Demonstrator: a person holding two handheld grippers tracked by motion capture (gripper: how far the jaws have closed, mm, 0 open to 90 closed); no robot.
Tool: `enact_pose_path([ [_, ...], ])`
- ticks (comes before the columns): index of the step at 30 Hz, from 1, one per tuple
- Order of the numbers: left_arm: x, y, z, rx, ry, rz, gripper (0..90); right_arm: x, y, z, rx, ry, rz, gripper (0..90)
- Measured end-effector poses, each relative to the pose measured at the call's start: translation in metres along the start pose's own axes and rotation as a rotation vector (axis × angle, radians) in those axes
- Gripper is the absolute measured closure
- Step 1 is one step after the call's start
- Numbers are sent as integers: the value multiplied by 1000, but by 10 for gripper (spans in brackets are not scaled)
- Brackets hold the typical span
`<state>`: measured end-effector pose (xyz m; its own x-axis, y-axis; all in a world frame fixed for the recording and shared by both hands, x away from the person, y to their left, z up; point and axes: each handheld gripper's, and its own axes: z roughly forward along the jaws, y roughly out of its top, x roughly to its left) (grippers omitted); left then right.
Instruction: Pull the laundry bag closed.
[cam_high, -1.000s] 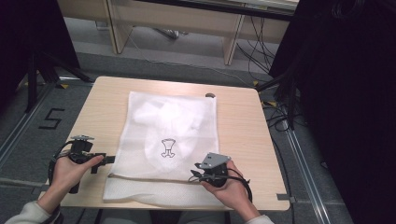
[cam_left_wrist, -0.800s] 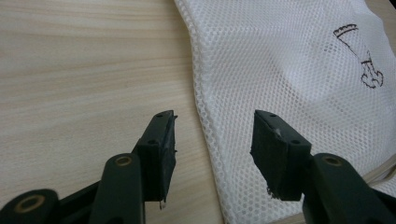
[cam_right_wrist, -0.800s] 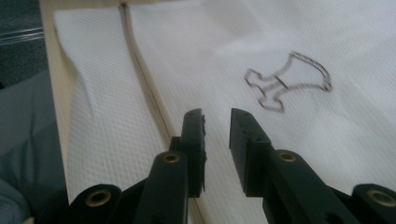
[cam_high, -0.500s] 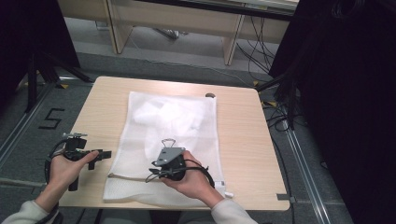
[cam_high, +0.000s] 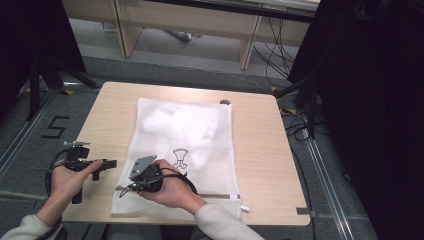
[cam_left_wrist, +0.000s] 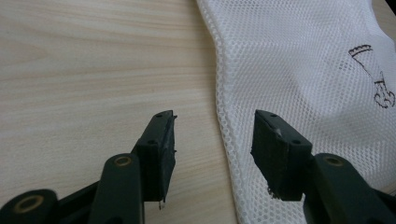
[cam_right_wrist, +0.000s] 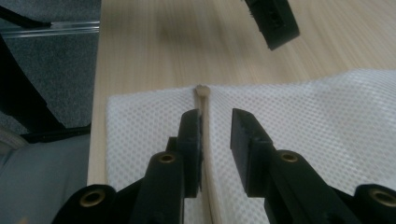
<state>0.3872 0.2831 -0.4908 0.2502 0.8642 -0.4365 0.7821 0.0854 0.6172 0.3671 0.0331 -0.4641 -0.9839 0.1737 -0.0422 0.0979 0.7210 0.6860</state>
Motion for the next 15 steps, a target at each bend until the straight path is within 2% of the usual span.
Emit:
enact_pose_path([
  [1,1,0,0,5,5,-4,482,0,0,0,0,0,0,743],
  [4,1,0,0,1,17,-24,483,0,8,15,17,20,-8,742],
  [10,3,0,-1,3,19,-19,481,-1,13,33,36,38,-6,737],
  [11,3,0,-1,14,16,-17,481,0,13,34,35,39,8,737],
  [15,3,0,-1,10,30,-21,480,-1,15,44,43,49,0,732],
])
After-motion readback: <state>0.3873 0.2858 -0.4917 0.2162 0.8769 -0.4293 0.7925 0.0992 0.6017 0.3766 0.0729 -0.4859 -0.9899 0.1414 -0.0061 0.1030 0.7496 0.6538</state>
